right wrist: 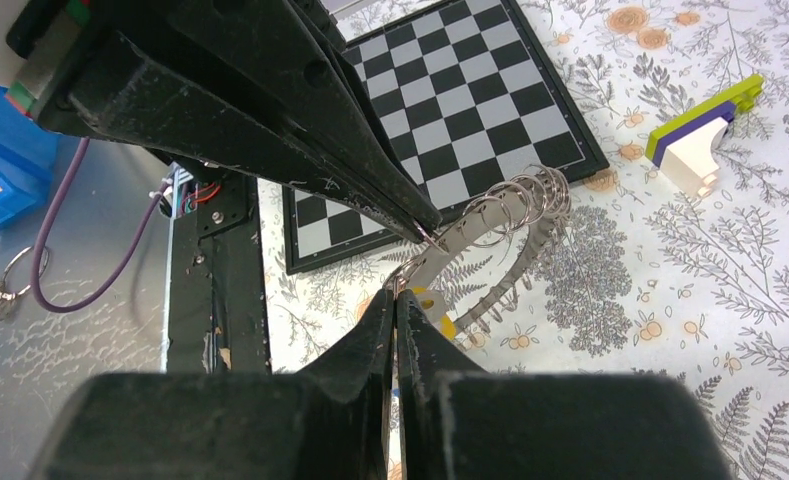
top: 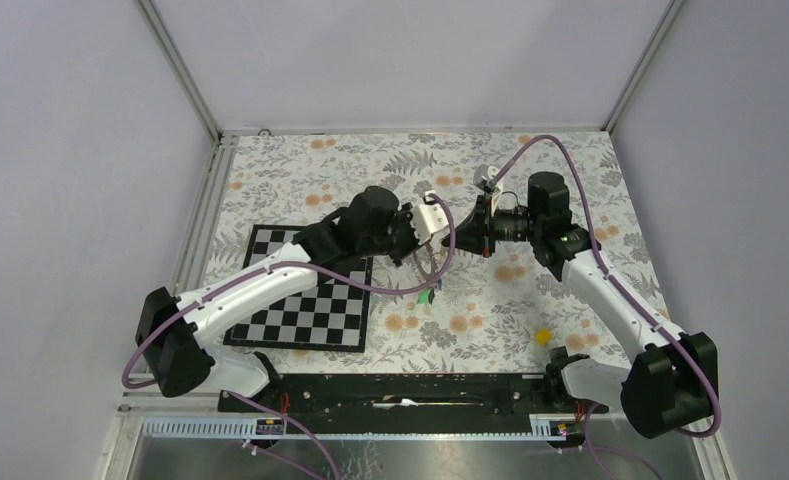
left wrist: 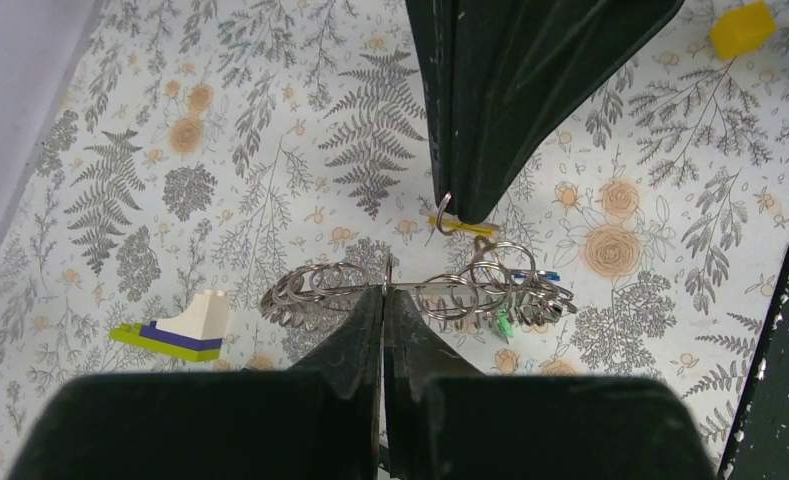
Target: Put the keys on the keyring
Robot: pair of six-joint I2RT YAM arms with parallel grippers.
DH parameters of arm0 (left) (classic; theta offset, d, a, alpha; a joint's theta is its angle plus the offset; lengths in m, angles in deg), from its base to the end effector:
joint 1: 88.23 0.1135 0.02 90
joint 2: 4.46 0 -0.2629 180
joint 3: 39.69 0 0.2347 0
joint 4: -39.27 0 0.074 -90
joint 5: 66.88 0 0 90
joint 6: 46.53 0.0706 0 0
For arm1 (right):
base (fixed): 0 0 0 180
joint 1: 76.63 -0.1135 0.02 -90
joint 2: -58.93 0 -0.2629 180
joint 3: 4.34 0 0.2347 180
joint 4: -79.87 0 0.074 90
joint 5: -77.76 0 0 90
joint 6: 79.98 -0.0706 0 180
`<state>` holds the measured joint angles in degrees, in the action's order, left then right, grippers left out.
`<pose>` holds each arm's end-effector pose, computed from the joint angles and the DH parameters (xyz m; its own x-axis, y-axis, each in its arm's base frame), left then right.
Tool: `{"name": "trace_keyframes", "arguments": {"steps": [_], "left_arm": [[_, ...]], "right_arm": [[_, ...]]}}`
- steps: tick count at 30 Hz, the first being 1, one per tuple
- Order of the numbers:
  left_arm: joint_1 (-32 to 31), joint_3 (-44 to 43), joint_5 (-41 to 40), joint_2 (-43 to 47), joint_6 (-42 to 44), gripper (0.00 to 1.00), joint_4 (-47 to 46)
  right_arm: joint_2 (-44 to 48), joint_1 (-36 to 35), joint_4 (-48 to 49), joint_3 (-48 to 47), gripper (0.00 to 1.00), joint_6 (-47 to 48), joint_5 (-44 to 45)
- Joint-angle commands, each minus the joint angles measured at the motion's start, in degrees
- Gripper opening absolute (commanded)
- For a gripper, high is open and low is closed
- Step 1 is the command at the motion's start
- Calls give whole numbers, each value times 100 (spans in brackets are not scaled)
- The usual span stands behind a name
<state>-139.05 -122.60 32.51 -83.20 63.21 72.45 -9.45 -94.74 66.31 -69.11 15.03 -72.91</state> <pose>0.1985 -0.2618 0.3187 0.0004 0.5270 -0.8499 0.9082 0.3556 0.2209 0.2290 0.1397 0.3111 -0.1971 -0.1095 -0.9743 -0.9649 0.1979 0.1729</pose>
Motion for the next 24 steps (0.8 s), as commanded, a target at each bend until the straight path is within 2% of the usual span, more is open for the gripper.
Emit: {"name": "trace_keyframes", "arguments": {"steps": [1, 16, 24], "left_arm": [[-85, 49, -121, 72, 213, 0, -497], [-577, -176, -1267, -284, 310, 0, -529], [-613, -217, -1393, -257, 258, 0, -528]], "right_arm": [[100, -46, 270, 103, 0, 104, 19], [-113, -35, 672, 284, 0, -256, 56], [-134, -35, 630, 298, 0, -282, 90]]}}
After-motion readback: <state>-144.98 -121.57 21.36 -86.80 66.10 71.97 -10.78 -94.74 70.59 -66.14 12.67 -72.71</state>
